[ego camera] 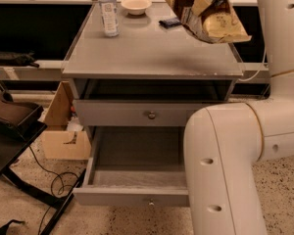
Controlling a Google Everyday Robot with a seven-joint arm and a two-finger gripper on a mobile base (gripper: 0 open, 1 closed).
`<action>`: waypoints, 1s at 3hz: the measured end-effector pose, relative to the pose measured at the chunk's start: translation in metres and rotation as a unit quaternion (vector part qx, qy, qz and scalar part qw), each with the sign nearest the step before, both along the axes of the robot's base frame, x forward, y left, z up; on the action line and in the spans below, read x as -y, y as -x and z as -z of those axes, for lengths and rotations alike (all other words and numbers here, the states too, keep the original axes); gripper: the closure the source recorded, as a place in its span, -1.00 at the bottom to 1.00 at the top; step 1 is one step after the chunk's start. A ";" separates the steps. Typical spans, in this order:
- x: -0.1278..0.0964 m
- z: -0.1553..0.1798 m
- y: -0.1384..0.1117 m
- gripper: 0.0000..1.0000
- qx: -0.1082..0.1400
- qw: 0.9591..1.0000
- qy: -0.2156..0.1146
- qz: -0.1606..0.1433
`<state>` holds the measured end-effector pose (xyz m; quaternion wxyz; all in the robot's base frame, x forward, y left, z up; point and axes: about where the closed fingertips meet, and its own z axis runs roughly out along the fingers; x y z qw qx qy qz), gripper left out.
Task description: Place brown chip bag into middle drawer
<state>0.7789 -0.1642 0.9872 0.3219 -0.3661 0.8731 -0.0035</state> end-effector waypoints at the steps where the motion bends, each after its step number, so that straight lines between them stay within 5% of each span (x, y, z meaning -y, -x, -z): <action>1: 0.032 0.035 0.012 1.00 -0.020 0.999 -0.031 0.014; 2: 0.079 0.118 0.036 1.00 -0.074 0.991 -0.086 0.066; 3: 0.078 0.122 0.034 1.00 -0.071 0.991 -0.097 0.067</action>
Offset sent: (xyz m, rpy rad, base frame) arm -0.1882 -0.0743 -0.1137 0.1852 0.0228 -0.1228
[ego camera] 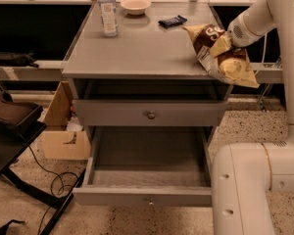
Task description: Place brown chip bag into middle drawer
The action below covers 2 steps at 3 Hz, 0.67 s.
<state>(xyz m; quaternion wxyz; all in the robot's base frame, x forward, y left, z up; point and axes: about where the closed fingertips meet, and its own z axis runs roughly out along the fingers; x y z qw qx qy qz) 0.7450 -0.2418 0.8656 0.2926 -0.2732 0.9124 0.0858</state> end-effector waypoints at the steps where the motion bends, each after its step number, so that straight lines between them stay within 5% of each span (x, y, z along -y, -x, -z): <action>1: 0.003 -0.031 -0.001 1.00 0.023 0.999 0.045 -0.017; 2: 0.016 -0.085 0.021 1.00 0.034 0.991 0.126 -0.037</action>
Offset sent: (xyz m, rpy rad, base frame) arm -0.0507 -0.0383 0.1283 -0.3684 -0.0251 0.1131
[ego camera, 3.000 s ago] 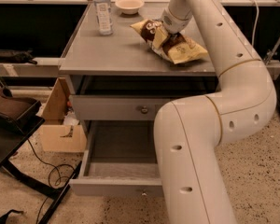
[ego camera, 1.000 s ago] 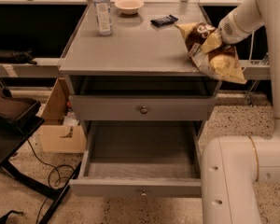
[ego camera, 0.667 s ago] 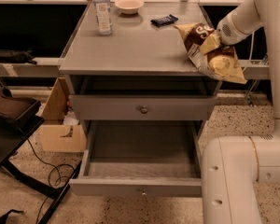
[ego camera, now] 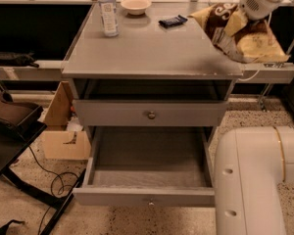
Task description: Place brown chip bag into middle drawer
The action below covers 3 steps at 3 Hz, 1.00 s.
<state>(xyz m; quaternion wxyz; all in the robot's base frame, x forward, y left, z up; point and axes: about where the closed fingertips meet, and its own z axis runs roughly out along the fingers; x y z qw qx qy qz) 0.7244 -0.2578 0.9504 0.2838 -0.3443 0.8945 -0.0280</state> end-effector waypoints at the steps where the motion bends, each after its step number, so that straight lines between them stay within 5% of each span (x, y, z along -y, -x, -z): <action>1: 0.010 -0.030 0.015 1.00 -0.007 0.998 0.064 -0.006; 2: 0.026 -0.047 0.024 1.00 -0.033 0.988 0.151 -0.007; 3: 0.053 -0.041 0.034 1.00 -0.077 0.972 0.222 -0.018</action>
Offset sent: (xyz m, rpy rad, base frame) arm -0.1447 -0.0706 0.0624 -0.5671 0.6192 0.0157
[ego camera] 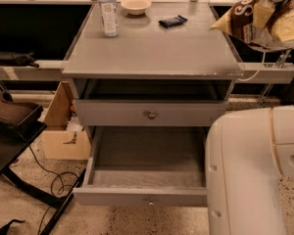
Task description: Place brown chip bag into middle drawer
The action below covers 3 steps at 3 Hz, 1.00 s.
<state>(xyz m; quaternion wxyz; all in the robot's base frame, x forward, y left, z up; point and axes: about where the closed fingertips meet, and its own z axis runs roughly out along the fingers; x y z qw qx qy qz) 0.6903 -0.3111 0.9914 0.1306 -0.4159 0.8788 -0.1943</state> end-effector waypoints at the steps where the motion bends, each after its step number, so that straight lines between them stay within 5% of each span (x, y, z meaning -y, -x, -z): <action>1: 0.035 0.024 0.011 1.00 -0.069 0.996 0.060 -0.012; 3: 0.140 0.107 0.066 1.00 -0.212 0.974 0.084 0.009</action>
Offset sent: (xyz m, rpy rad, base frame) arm -0.2478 -0.0917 -0.0670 -0.0076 1.1653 -0.1759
